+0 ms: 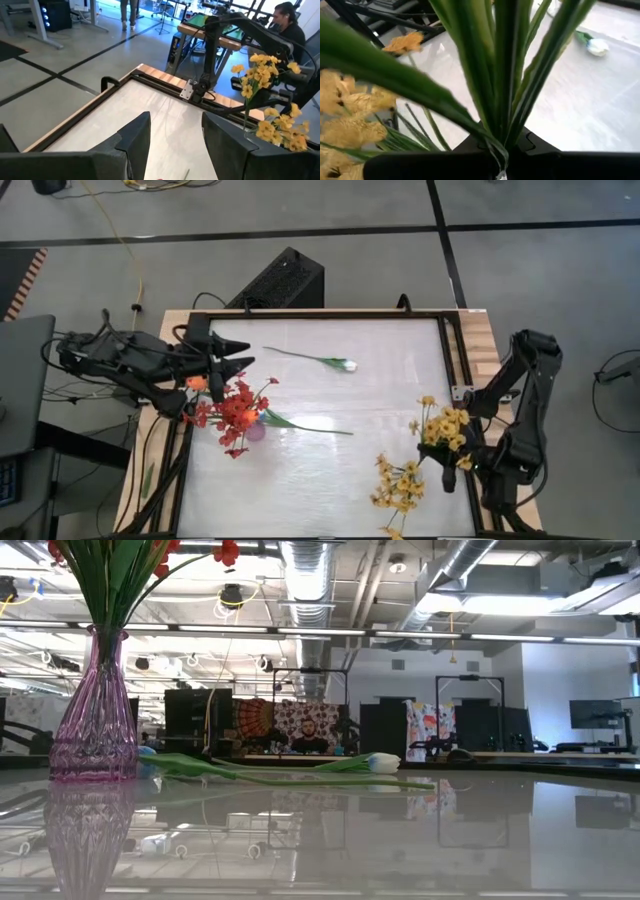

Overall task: Sort flowers into vase by color
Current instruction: Put the yellow flowers into the transparent vase, then put the top white flower into the transparent vase

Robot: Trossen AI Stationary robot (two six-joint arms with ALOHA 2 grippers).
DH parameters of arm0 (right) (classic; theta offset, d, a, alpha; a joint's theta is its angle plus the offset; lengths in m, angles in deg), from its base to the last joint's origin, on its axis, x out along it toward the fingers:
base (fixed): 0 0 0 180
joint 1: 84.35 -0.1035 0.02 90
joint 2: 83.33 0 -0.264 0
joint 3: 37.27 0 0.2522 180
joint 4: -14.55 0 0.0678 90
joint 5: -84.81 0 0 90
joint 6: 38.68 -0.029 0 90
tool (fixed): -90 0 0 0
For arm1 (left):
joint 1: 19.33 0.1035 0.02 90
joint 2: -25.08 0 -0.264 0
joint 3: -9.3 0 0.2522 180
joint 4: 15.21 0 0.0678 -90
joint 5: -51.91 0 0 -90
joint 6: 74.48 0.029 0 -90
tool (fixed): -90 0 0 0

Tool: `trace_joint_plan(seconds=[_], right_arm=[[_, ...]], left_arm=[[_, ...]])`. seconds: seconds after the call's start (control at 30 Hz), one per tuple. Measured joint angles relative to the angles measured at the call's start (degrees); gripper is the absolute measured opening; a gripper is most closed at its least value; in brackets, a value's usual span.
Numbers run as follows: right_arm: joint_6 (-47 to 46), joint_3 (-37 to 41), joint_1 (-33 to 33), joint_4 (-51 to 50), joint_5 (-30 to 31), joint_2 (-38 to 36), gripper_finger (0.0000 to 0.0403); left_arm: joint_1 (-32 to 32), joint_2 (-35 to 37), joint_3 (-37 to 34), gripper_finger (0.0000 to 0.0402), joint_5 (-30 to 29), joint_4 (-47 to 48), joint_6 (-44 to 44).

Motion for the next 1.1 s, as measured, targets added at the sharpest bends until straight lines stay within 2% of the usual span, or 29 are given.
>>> trace_joint_plan(seconds=[0.27, 0.43, 0.53, 0.67, 0.8, 0.97, 1.1], right_arm=[[0.3, 0.0, -0.2, 0.0, -0.9, 3.9, 0.0039], [0.1, 0.0, -0.2, 0.4, -5.2, 5.5, 0.0042], [0.0, -0.6, -0.2, 0.2, -7.2, 5.6, 0.0058], [0.1, -0.9, -0.1, -0.3, -8.2, 4.6, 0.01], [0.1, -1.0, 0.0, -0.5, -10.0, 2.9, 0.0164], [0.0, -1.0, 0.9, 0.3, -20.3, -1.2, 0.0239], [0.2, -1.0, 2.4, 2.9, -31.1, -5.8, 0.0267]], left_arm=[[0.0, 0.3, 0.0, 0.0165, 0.0, 0.0, -0.5], [0.0, 0.2, 0.0, 0.0165, 0.0, 0.0, -0.5], [0.0, 0.2, 0.0, 0.0165, -0.1, 0.0, -0.5], [0.0, 0.2, 0.0, 0.0165, -0.6, 0.0, -0.1], [0.0, 0.2, 0.0, 0.0165, -1.5, 0.0, 0.2], [0.0, 0.2, 0.0, 0.0165, -1.6, 0.0, 0.2], [0.0, 0.2, 0.0, 0.0165, -1.6, 0.0, 0.4]])
